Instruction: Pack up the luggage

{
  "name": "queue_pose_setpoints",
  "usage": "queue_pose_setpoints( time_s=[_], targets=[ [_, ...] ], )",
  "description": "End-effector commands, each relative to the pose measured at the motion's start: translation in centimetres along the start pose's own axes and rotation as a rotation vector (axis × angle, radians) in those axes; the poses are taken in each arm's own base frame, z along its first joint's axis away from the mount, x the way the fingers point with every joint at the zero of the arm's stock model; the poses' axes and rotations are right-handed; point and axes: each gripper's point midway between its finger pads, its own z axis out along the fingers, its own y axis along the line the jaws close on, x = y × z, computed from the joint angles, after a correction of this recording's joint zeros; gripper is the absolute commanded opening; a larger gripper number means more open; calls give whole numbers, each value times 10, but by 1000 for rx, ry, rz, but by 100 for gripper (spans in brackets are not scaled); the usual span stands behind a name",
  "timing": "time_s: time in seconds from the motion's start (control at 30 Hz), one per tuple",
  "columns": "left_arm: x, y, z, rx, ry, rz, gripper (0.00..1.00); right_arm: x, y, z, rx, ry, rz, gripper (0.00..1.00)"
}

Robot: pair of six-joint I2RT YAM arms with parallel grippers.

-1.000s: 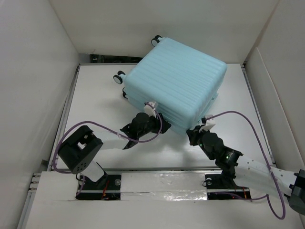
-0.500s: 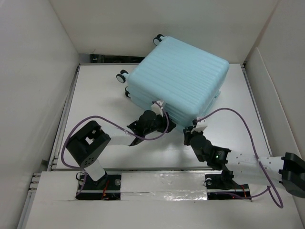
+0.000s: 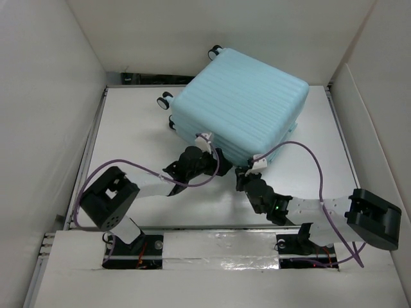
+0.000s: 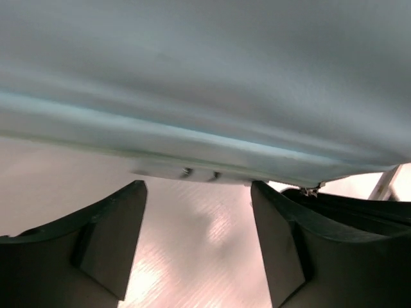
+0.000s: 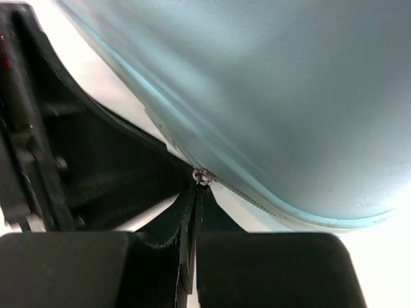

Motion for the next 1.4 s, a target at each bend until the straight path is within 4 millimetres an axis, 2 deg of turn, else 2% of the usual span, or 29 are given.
queue_pose_setpoints(
  time_s=[0.0, 0.03, 0.07, 0.1, 0.13, 0.17, 0.2, 0.23, 0.27, 0.3, 0.33, 0.37, 0.4, 0.43, 0.47, 0.5, 0.57, 0.6, 0.67, 0.73, 0.77, 0.8, 0.87, 0.9, 1.1, 1.2, 1.37],
  targets=[
    [-75, 11, -36, -22, -254, -74, 64, -28, 56, -22, -274, -55, 188, 0],
    [-82, 22, -44, -52, -280, -104, 66, -36, 54, -27, -281, -67, 207, 0],
    [-100, 24, -60, -57, -337, -128, 67, -37, 51, -30, -278, -62, 208, 0],
    [-115, 45, -72, -114, -391, -183, 67, -32, 47, -32, -271, -38, 194, 0],
    [-126, 57, -82, -165, -430, -214, 70, -31, 45, -35, -276, -31, 191, 0],
    [-144, 57, -96, -171, -487, -232, 71, -37, 45, -38, -287, -41, 197, 0],
    [-170, 70, -110, -216, -568, -276, 73, -37, 44, -39, -290, -37, 182, 0],
    [-180, 78, -119, -255, -590, -300, 77, -37, 44, -41, -296, -36, 181, 0],
    [-208, 89, -135, -312, -665, -335, 81, -38, 46, -42, -308, -35, 178, 0],
    [-224, 85, -141, -314, -708, -334, 81, -39, 48, -42, -317, -36, 177, 0],
    [-235, 107, -152, -384, -737, -389, 83, -39, 50, -43, -327, -33, 175, 0],
    [-244, 118, -154, -408, -749, -403, 83, -38, 53, -43, -342, -29, 173, 0],
    [-267, 115, -161, -393, -786, -405, 84, -37, 52, -40, -336, -27, 168, 0],
    [-274, 130, -166, -439, -791, -427, 85, -35, 53, -40, -341, -23, 164, 0],
    [-273, 144, -157, -477, -754, -436, 85, -34, 55, -39, -347, -21, 164, 0],
    [-294, 134, -156, -441, -752, -421, 85, -33, 56, -39, -349, -19, 163, 0],
    [-281, 154, -133, -514, -639, -408, 85, -31, 57, -38, -353, -16, 161, 0],
    [-296, 151, -131, -512, -642, -392, 85, -30, 57, -38, -355, -14, 160, 0],
    [-286, 173, -116, -571, -580, -404, 85, -31, 58, -40, -362, -16, 161, 0],
    [-292, 180, -111, -566, -584, -405, 85, -32, 56, -41, -361, -17, 163, 0],
    [-287, 188, -101, -576, -561, -410, 85, -32, 56, -41, -363, -16, 163, 0],
    [-297, 185, -98, -562, -563, -400, 85, -31, 55, -41, -359, -14, 162, 0],
    [-289, 196, -84, -584, -508, -406, 85, -31, 51, -40, -348, -17, 165, 0],
    [-294, 192, -81, -566, -505, -404, 84, -30, 50, -40, -346, -15, 163, 0],
    [-295, 201, -58, -543, -478, -426, 81, -27, 51, -39, -343, -5, 155, 0],
    [-301, 201, -51, -518, -491, -430, 76, -25, 51, -39, -345, 0, 153, 0],
    [-306, 191, -44, -428, -518, -445, 51, -25, 47, -37, -333, 2, 152, 0]
  ],
)
